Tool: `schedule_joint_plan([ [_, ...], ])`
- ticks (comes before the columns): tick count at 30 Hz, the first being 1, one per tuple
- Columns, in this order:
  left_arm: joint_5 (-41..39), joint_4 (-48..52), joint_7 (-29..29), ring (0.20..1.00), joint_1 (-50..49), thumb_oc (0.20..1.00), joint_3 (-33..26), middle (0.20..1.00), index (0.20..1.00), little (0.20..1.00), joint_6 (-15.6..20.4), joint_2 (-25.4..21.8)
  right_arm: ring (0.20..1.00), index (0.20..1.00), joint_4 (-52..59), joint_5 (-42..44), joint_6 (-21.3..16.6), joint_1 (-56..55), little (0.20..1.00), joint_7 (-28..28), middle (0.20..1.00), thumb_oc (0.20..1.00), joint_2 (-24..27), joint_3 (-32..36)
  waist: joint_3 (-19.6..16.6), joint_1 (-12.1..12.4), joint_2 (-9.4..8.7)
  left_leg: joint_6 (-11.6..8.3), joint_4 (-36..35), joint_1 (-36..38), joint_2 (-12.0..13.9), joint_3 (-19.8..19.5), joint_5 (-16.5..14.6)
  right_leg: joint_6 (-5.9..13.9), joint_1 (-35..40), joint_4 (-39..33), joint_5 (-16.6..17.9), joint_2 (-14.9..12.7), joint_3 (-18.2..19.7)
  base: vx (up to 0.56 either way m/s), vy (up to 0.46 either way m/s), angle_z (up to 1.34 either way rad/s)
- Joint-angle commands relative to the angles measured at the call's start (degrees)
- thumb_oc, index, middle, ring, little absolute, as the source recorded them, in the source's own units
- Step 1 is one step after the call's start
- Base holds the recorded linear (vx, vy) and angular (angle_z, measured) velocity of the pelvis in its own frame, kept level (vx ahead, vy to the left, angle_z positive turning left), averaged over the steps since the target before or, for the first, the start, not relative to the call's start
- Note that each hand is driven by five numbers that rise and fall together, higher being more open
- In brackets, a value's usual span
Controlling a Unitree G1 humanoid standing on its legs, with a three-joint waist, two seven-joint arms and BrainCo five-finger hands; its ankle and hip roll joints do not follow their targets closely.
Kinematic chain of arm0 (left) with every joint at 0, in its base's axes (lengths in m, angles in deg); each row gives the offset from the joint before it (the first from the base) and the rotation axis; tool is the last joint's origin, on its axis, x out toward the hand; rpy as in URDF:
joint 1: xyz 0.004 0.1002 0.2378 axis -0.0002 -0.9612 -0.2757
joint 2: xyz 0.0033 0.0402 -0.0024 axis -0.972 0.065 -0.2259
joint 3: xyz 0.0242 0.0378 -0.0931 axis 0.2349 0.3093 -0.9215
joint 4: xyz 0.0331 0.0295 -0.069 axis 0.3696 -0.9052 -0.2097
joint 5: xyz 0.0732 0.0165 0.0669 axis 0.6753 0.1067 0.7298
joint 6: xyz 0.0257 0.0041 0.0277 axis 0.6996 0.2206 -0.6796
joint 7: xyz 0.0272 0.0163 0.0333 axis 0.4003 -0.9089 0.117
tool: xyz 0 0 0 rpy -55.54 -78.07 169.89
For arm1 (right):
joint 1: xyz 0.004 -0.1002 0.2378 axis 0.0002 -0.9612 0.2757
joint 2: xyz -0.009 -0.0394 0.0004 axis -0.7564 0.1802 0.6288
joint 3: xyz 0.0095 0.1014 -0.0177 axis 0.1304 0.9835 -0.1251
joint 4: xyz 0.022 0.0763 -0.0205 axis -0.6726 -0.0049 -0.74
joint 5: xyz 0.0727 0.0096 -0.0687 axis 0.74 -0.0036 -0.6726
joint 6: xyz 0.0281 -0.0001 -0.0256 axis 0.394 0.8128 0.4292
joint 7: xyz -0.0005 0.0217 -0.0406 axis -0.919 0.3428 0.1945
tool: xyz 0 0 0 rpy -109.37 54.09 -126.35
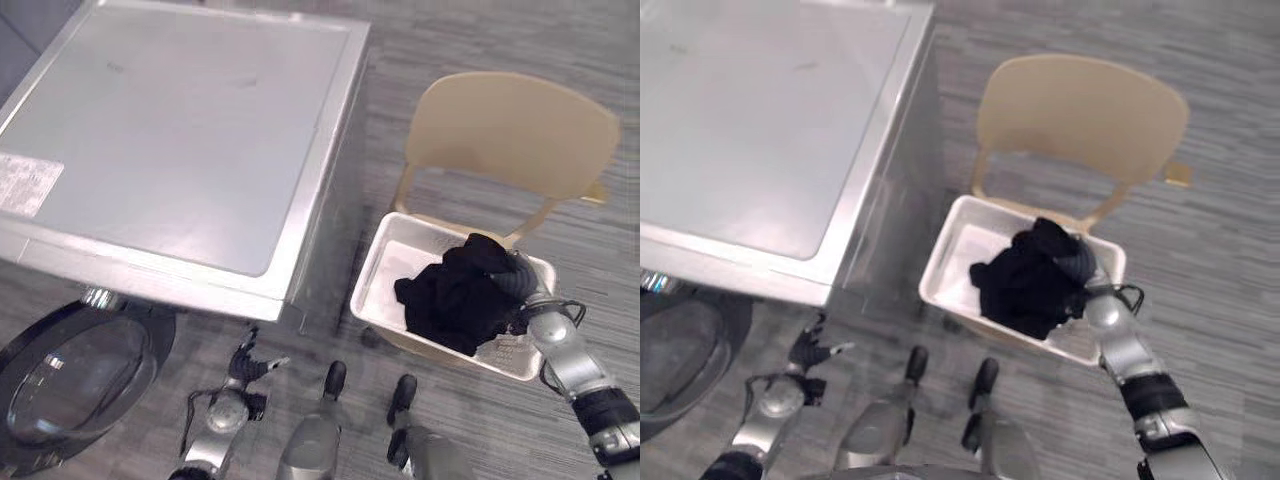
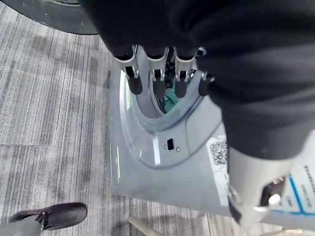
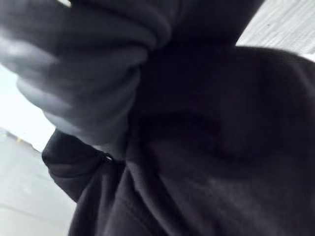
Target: Grab the laundry basket,head to the washer,open it,put in the laundry and shut it.
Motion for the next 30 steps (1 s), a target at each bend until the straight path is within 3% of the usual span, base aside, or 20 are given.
schedule_joint_plan([
  [1, -1.16, -0.37, -0.99, 1.0, -2.04, 1.0, 0.29, 1.0, 1.0, 1.0, 0.33, -0.17, 0.2, 0.2, 4.91, 7.99, -5.76, -1.95, 0.2, -2.22, 0.2, 0.2, -0.2, 0.73, -7.28, 0.09, -0.56, 1.01, 0.82, -0.6, -2.5, 2.63, -4.26, 3.21, 0.9, 7.4, -11.14, -1.6, 2.36, 0.06, 0.07, -0.15],
  [6, -0.99, 0.29, -1.92, 1.0, -5.39, 1.0, -1.88, 1.0, 1.0, 1.0, -0.61, 1.41, 0.2, 0.2, 15.25, 15.3, -7.46, -6.77, 0.2, -7.14, 0.2, 0.2, -4.52, 2.06, -9.71, -0.2, -0.75, 2.3, 1.27, 3.39, -2.58, 4.51, -6.4, 4.04, 3.41, 7.72, -11.28, -1.93, 3.96, 0.05, 0.124, -0.28],
  [10, -1.41, 1.12, -1.97, 1.0, -5.54, 1.0, -2.49, 1.0, 1.0, 1.0, -0.56, 1.24, 0.2, 0.2, 17.6, 16.94, -7.86, -7.08, 0.2, -9.19, 0.2, 0.2, -6.26, 0.54, -8.76, 0.09, -0.39, 2.8, 1.09, 3.79, -2.09, 5.04, -5.74, 4.49, 1.28, 14.33, -12.11, -2.19, 5.09, -0.13, 0.039, -0.1],
  [12, -1.59, 1.76, -1.52, 1.0, -4.11, 1.0, -2.43, 1.0, 1.0, 1.0, -0.32, 0.07, 0.2, 0.2, 19.6, 16.78, -8.7, -6.95, 0.2, -9.2, 0.2, 0.2, -6.94, 0.35, -7.17, -0.1, 0.21, 2.95, 2.84, 1.19, -1.57, 3.45, -3.89, 4.59, -0.6, 24.05, -14.33, -0.36, 10.2, -0.35, -0.047, -0.02],
  [15, -1.44, 3.72, -1.18, 1.0, -3.18, 1.0, -2.24, 1.0, 1.0, 1.0, 0.26, -0.76, 0.2, 0.2, 21.15, 15.15, -9.25, -6.5, 0.2, -8.29, 0.2, 0.2, -6.9, 1.28, -7.9, 0.65, -0.04, 2.28, 3.43, -2.78, -2.12, 0.93, -1.37, 4.05, 1.25, 29.18, -14.68, 1.81, 14.91, -0.32, -0.14, 0.7],
  [16, -1.29, 4.72, -0.72, 1.0, -3.32, 1.0, -2.24, 1.0, 1.0, 1.0, 0.41, -0.98, 0.2, 0.2, 21.2, 14.19, -9.46, -6.24, 0.2, -7.34, 0.2, 0.2, -6.93, 1.75, -8.47, 1.21, -0.19, 2.12, 3.38, -4.33, -2.32, 0.34, -0.5, 3.85, 2.7, 29.05, -14.61, 2.69, 16.67, -0.2, -0.179, 0.91],
  [17, -1.94, 6.07, -0.56, 1.0, -3.08, 1.0, -1.93, 1.0, 1.0, 1.0, 0.65, -0.89, 0.2, 0.2, 20.51, 13.73, -8.88, -5.03, 0.2, -7.28, 0.2, 0.2, -6.77, 1.44, -8.64, 1.95, -0.69, 1.43, 3.18, -5.52, -2.42, -0.42, 0.52, 2.39, 5.3, 25.62, -18.69, 3.17, 17.54, -0.12, -0.133, 0.47],
  [18, -1.94, 6.07, -0.56, 1.0, -3.08, 1.0, -1.94, 1.0, 1.0, 1.0, 0.64, -0.89, 0.2, 0.2, 20.51, 13.73, -8.89, -5.02, 0.2, -7.28, 0.2, 0.2, -6.77, 1.44, -8.59, 1.92, -0.7, 1.43, 3.17, -5.46, -2.44, -0.43, 0.53, 2.39, 5.36, 25.6, -18.69, 3.15, 17.51, -0.28, -0.247, 0.29],
  [19, -3.1, 6.83, -0.4, 1.0, -2.36, 1.0, -1.5, 1.0, 1.0, 1.0, 0.8, -0.62, 0.2, 0.2, 18.61, 14.32, -8.38, -1.72, 0.2, -6.68, 0.2, 0.2, -7.03, -0.2, -8.52, 3.33, -0.74, -0.58, 2.68, -8.22, -2.35, -1.2, 3.37, 0.68, 7.36, 19.39, -20.47, 4.82, 17.84, -0.35, -0.262, 0.17],
  [20, -3.39, 7.18, -0.45, 1.0, -2.26, 1.0, -1.36, 1.0, 1.0, 1.0, 0.88, -0.47, 0.2, 0.2, 17.84, 14.3, -8.33, -0.54, 0.2, -6.18, 0.2, 0.2, -6.75, -0.88, -8.42, 3.57, -0.48, -1.29, 2.1, -9.35, -2.07, -1.32, 4.58, 0.03, 8.26, 15.98, -21.11, 5.86, 17.9, -0.35, -0.262, 0.32],
  [22, -3.61, 7.21, -0.67, 1.0, -2.14, 1.0, -1.03, 1.0, 1.0, 1.0, 0.68, 0.0, 0.2, 0.2, 17.23, 14.48, -8.0, 0.21, 0.2, -6.0, 0.2, 0.2, -6.43, -1.19, -8.23, 3.44, -0.13, -1.71, 1.14, -10.34, -1.9, -1.47, 4.61, -0.41, 8.49, 13.53, -21.12, 6.89, 17.84, -0.3, -0.175, 0.47],
  [23, -3.6, 7.98, -1.07, 1.0, -1.97, 1.0, -0.28, 1.0, 1.0, 1.0, 0.44, 0.37, 0.2, 0.2, 16.17, 14.88, -7.75, 1.11, 0.2, -5.96, 0.2, 0.2, -5.64, -1.81, -7.15, 2.82, 0.49, -2.52, 0.51, -11.62, -1.63, -0.1, 3.52, -0.83, 7.5, 12.62, -19.76, 7.09, 16.25, -0.46, -0.191, 0.62],
  [25, -3.35, 10.43, -2.07, 1.0, -2.22, 1.0, 0.83, 1.0, 1.0, 1.0, 0.65, 0.09, 0.2, 0.2, 16.32, 15.9, -7.19, 1.1, 0.2, -5.9, 0.2, 0.2, -5.47, -2.06, -6.35, 1.56, 0.01, -1.36, 1.88, -10.31, -1.35, 4.12, 0.89, -0.5, 6.75, 11.98, -18.07, 5.77, 14.1, -0.31, -0.061, 0.71],
  [26, -3.35, 10.45, -2.07, 1.0, -2.21, 1.0, 0.82, 1.0, 1.0, 1.0, 0.64, 0.11, 0.2, 0.2, 16.32, 15.9, -7.19, 1.12, 0.2, -5.9, 0.2, 0.2, -5.46, -2.06, -6.43, 1.57, 0.13, -1.38, 1.97, -10.5, -1.24, 4.07, 0.92, -0.51, 6.66, 11.88, -17.89, 5.89, 14.09, -0.28, 0.001, 0.66],
  [30, -2.29, 14.54, -3.59, 1.0, 0.59, 1.0, 4.34, 1.0, 1.0, 1.0, 1.63, -0.98, 0.2, 0.2, 19.23, 18.54, -7.61, 1.48, 0.2, -6.57, 0.2, 0.2, -6.0, -2.68, -7.58, -1.78, -1.71, -0.53, 12.48, -6.31, -0.51, 7.04, -5.62, 0.47, 5.18, 7.29, -13.8, 1.56, 8.9, -0.25, 0.039, 0.99],
])
